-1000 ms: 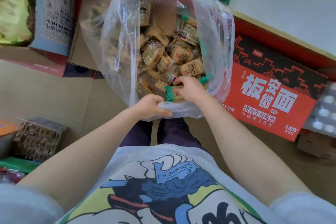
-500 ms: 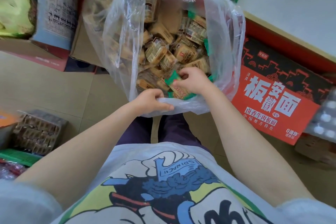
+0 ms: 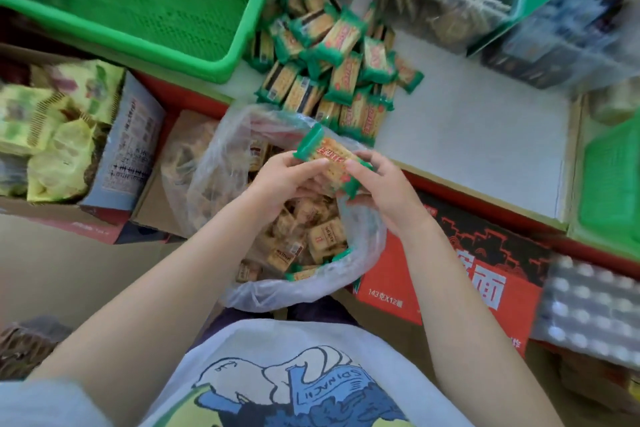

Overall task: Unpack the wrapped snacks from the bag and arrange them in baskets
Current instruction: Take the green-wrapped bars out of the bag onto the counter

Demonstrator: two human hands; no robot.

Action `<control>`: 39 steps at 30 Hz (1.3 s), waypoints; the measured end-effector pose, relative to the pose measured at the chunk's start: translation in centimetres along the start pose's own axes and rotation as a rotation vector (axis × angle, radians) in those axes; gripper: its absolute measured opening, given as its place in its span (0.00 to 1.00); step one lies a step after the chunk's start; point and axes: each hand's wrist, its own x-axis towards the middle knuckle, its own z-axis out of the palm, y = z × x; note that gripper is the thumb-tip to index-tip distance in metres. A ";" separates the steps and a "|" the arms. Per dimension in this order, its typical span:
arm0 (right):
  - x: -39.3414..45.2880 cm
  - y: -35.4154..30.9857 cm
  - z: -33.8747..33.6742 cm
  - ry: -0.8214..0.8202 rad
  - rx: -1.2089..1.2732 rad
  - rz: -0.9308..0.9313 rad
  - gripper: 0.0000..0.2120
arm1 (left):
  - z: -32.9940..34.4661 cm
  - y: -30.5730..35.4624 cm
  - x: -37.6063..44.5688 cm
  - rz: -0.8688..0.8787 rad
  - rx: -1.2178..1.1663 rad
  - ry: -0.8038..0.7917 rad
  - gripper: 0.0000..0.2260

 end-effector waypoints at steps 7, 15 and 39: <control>4.6 -4.2 -6.0 0.087 -0.136 0.023 0.13 | 2.8 4.5 5.8 0.188 0.584 0.211 0.15; 14.7 -8.0 -6.2 0.128 -0.111 -0.029 0.19 | 2.2 0.5 9.6 0.177 1.189 0.222 0.28; 1.6 5.8 -1.4 0.319 -0.796 0.144 0.54 | 2.3 -5.0 2.4 0.034 0.963 0.312 0.12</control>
